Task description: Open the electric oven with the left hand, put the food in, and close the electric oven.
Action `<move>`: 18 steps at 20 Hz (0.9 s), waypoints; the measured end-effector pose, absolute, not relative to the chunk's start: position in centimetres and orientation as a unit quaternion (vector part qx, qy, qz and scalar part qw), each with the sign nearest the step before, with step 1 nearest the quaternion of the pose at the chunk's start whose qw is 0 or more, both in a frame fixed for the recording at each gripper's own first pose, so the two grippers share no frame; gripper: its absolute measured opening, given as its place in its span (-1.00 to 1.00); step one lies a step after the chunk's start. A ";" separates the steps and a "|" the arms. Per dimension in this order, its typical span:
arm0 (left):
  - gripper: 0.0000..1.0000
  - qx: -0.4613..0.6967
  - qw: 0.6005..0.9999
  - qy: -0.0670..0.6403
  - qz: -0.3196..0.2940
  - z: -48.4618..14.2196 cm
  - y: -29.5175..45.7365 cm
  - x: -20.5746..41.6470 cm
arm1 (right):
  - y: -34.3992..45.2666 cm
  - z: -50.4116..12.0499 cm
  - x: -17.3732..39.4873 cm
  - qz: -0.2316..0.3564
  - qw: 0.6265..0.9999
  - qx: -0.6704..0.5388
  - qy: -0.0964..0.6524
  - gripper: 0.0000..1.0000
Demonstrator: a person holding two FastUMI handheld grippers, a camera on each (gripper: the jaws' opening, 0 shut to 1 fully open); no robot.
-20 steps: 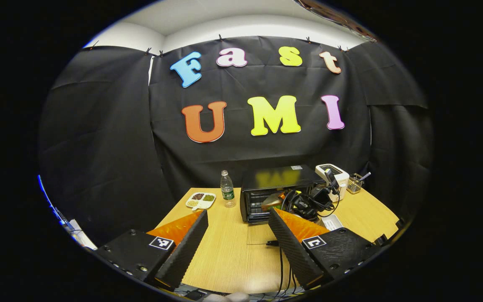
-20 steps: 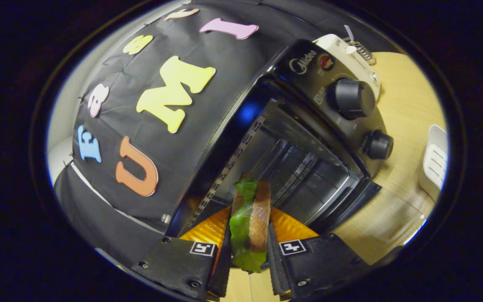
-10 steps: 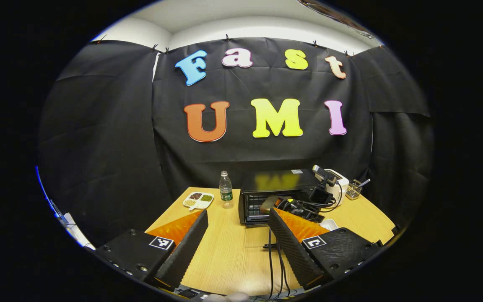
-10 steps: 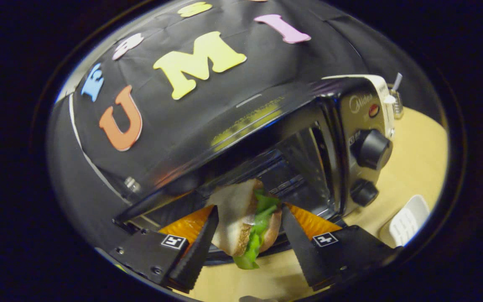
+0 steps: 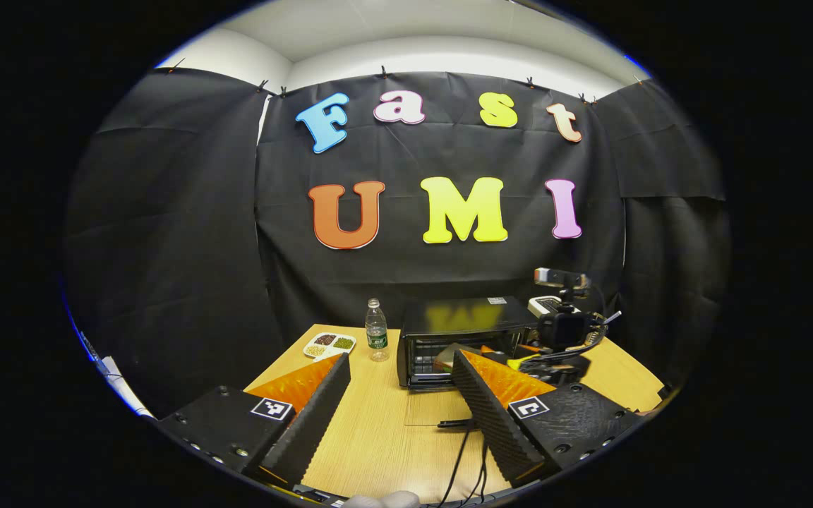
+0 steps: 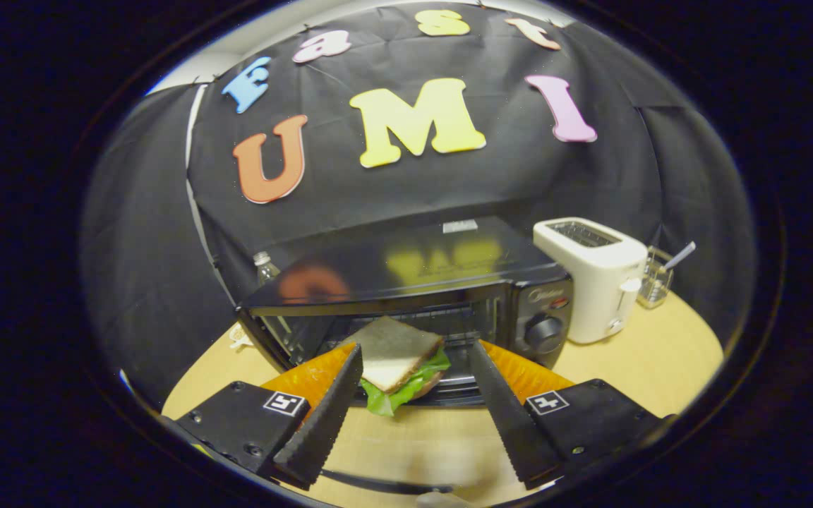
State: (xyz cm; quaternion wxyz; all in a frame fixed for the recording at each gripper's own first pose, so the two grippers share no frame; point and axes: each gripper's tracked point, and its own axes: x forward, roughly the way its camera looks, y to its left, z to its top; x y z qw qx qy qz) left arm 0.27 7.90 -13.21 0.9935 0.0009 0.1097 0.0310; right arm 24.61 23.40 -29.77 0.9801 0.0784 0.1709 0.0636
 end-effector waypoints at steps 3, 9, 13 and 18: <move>0.91 -0.003 0.994 0.106 0.034 -14.1 7.9 0.8 | 20.1 -25.2 20.6 0.062 0.987 0.049 0.139 0.97; 0.90 -0.003 0.992 0.125 0.027 -18.4 6.4 2.5 | 10.9 -18.1 13.9 0.021 0.995 0.005 0.101 0.97; 0.91 -0.009 0.988 0.153 0.014 -23.3 4.2 3.9 | 5.4 -16.4 10.4 -0.016 0.995 -0.014 0.098 0.80; 0.92 -0.010 0.980 0.200 -0.009 -30.8 0.4 5.3 | 0.7 -15.7 6.6 -0.050 0.992 -0.018 0.112 0.97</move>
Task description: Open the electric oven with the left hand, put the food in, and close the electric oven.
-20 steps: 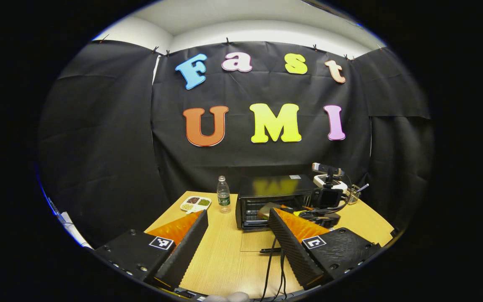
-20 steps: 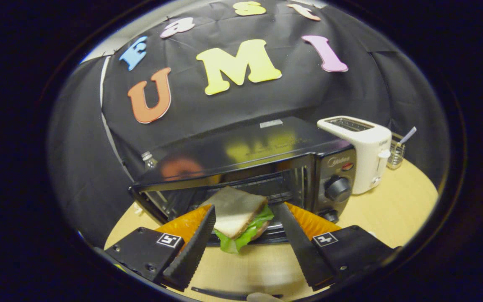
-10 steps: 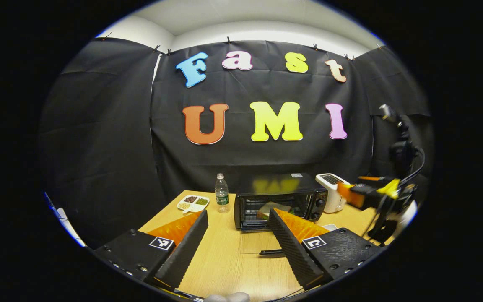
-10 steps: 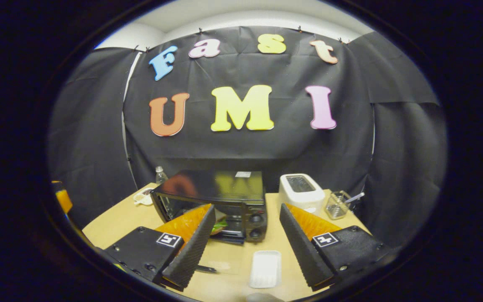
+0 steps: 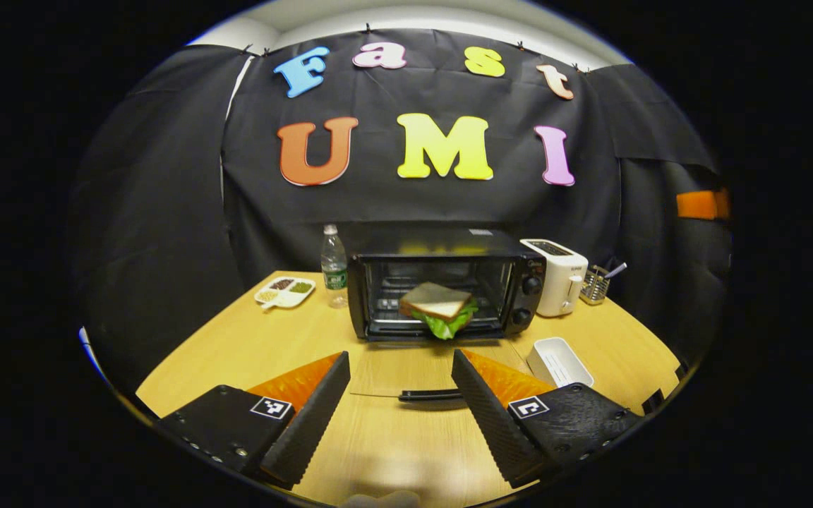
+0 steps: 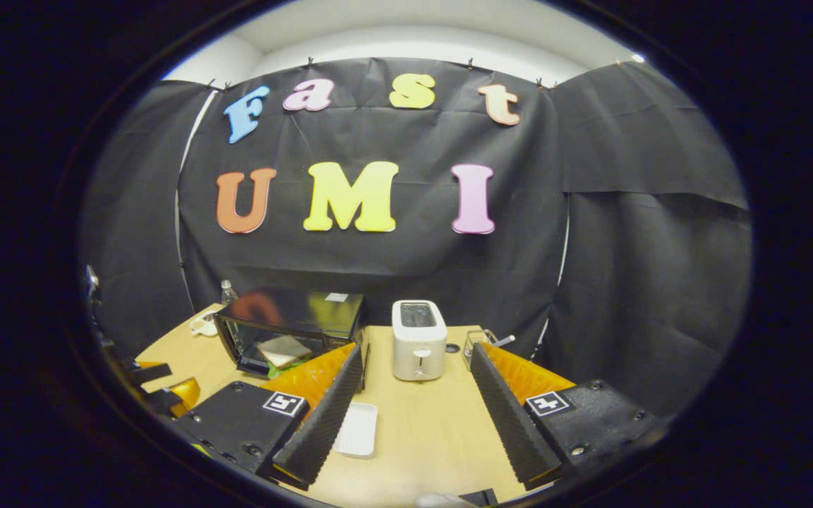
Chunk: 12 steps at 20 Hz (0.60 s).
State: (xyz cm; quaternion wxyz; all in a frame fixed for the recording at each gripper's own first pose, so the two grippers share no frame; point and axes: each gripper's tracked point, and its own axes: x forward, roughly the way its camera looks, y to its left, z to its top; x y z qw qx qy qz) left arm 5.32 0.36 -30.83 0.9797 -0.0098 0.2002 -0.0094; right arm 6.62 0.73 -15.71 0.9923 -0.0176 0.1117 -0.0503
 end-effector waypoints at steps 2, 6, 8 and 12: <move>0.92 -0.018 0.975 0.221 -0.024 -33.3 -1.2 5.4 | -0.6 -15.8 5.6 -0.056 0.991 -0.034 0.121 0.98; 0.92 -0.013 0.965 0.260 -0.040 -38.4 -3.1 6.1 | -2.8 -15.8 4.5 -0.074 0.987 -0.051 0.134 0.98; 0.92 -0.009 0.960 0.278 -0.043 -40.5 -3.8 6.4 | -3.8 -16.5 4.2 -0.085 0.985 -0.046 0.145 0.99; 0.92 -0.004 0.953 0.300 -0.047 -43.4 -4.6 7.1 | -5.3 -17.9 4.5 -0.102 0.980 -0.044 0.165 0.92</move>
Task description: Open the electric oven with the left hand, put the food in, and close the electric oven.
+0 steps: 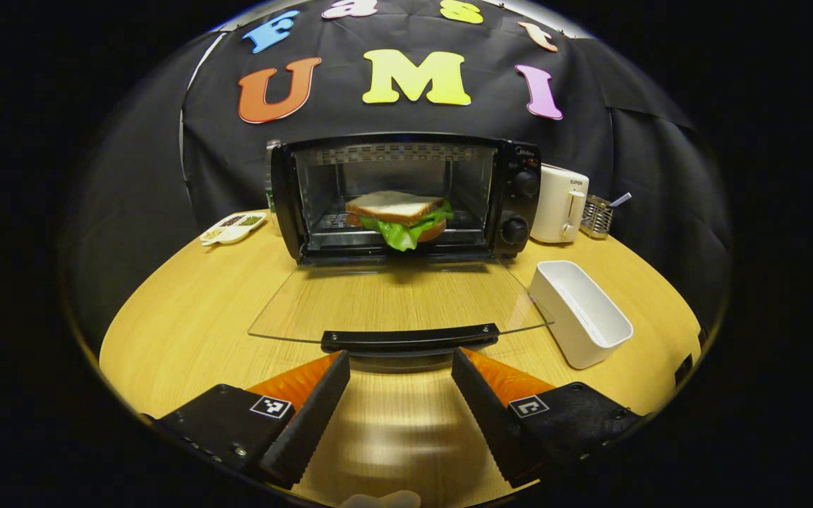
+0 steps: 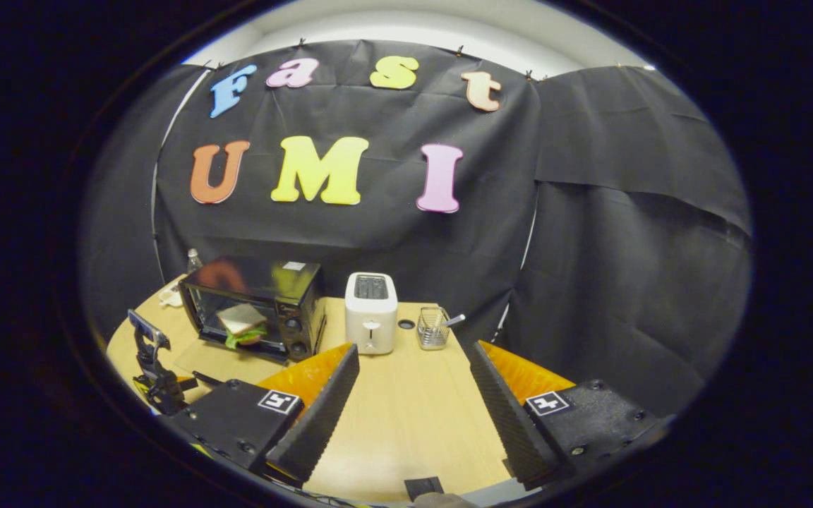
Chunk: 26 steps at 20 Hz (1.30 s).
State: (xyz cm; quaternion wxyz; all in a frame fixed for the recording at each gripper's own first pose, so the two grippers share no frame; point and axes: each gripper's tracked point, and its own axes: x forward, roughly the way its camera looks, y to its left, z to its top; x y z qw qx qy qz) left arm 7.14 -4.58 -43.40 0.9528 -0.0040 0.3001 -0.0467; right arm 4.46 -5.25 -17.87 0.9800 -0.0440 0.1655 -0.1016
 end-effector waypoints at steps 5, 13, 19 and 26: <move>0.91 0.000 0.951 0.308 -0.038 -44.4 -4.5 7.7 | -5.6 -18.5 5.5 -0.102 0.978 -0.044 0.175 1.00; 0.90 -0.002 0.949 0.313 -0.037 -43.3 -4.6 7.9 | -5.4 -18.3 6.3 -0.091 0.979 -0.042 0.177 0.92; 0.90 -0.004 0.954 0.297 -0.036 -40.7 -4.4 8.5 | -5.3 -17.6 6.4 -0.086 0.981 -0.034 0.169 1.00; 0.91 0.002 0.968 0.250 -0.037 -35.6 -4.5 11.1 | -5.6 -16.8 6.6 -0.088 0.983 -0.023 0.161 0.92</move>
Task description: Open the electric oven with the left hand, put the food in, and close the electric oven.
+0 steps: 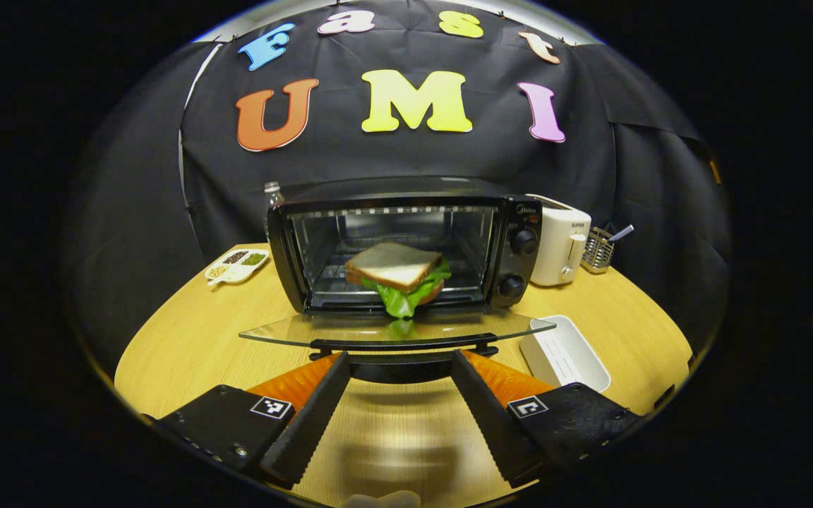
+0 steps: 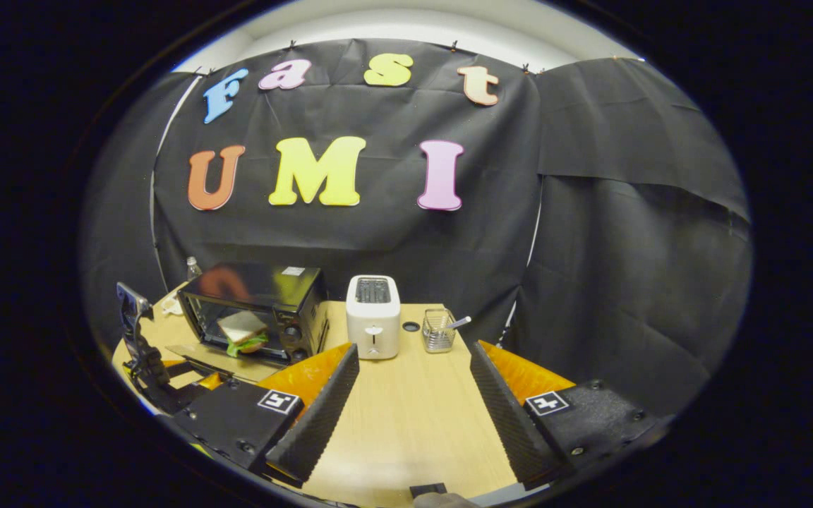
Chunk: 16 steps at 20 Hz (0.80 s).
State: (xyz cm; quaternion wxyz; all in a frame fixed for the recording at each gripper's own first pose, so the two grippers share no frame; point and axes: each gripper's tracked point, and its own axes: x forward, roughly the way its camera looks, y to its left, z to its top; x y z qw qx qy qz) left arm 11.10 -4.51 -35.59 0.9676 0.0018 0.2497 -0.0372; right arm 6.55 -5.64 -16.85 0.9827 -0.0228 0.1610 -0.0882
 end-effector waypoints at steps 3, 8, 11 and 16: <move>0.95 0.009 0.972 0.232 -0.037 -33.8 -4.6 12.3 | -5.7 -16.3 6.8 -0.089 0.984 -0.022 0.154 1.00; 0.95 0.021 0.978 0.206 -0.037 -31.8 -4.4 15.2 | -5.5 -15.8 6.9 -0.087 0.984 -0.029 0.150 0.92; 0.95 0.025 0.981 0.189 -0.035 -30.6 -4.4 17.3 | -5.5 -15.3 6.8 -0.085 0.985 -0.032 0.146 0.92; 0.95 0.020 0.982 0.182 -0.034 -30.2 -4.3 17.9 | -5.3 -14.9 6.7 -0.083 0.986 -0.032 0.142 0.92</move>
